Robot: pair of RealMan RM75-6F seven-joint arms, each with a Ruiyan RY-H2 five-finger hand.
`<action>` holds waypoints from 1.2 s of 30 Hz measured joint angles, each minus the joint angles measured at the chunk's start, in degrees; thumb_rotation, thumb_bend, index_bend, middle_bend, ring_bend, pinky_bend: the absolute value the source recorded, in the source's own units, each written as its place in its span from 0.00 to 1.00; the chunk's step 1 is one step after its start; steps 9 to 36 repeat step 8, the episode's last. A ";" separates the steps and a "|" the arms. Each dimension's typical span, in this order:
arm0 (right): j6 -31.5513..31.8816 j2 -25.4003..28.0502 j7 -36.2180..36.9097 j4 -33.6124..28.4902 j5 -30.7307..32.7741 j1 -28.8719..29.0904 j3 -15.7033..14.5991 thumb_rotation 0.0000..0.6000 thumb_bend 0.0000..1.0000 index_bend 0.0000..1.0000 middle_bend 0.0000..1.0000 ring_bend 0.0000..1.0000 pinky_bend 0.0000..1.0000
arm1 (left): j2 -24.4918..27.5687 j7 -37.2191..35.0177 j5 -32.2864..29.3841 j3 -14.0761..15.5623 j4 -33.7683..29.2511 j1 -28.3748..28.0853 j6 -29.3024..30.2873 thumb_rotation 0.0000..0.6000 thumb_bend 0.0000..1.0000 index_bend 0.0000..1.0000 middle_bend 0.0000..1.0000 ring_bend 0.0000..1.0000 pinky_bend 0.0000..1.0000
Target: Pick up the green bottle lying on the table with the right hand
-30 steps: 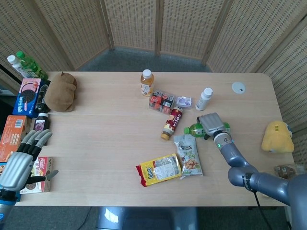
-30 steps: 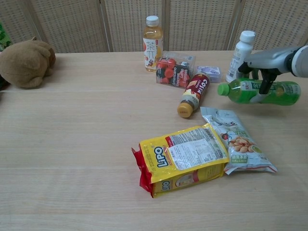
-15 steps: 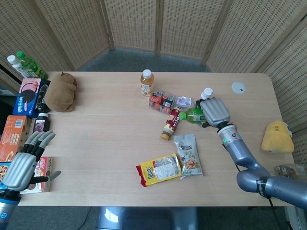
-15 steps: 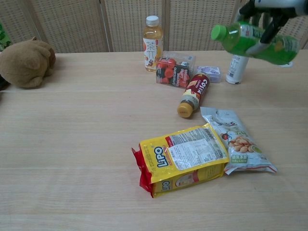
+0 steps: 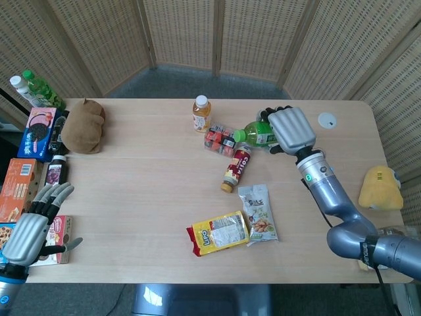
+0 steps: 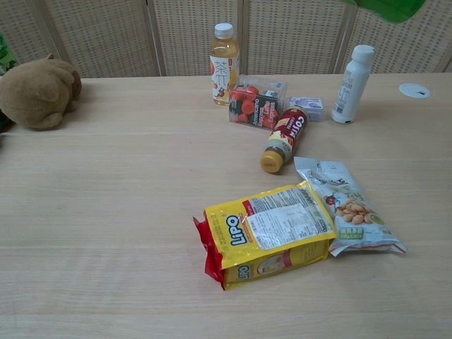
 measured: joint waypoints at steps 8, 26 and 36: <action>-0.12 1.35 -0.62 -0.38 0.82 1.09 0.82 1.00 0.30 0.68 1.00 1.00 0.72 | -0.03 -0.03 -0.06 0.06 0.03 0.38 0.42 1.00 0.00 0.00 0.00 0.00 0.00; -0.12 1.35 -0.62 -0.38 0.82 1.09 0.82 1.00 0.30 0.68 1.00 1.00 0.72 | -0.03 -0.03 -0.06 0.06 0.03 0.38 0.42 1.00 0.00 0.00 0.00 0.00 0.00; -0.12 1.35 -0.62 -0.38 0.82 1.09 0.82 1.00 0.30 0.68 1.00 1.00 0.72 | -0.03 -0.03 -0.06 0.06 0.03 0.38 0.42 1.00 0.00 0.00 0.00 0.00 0.00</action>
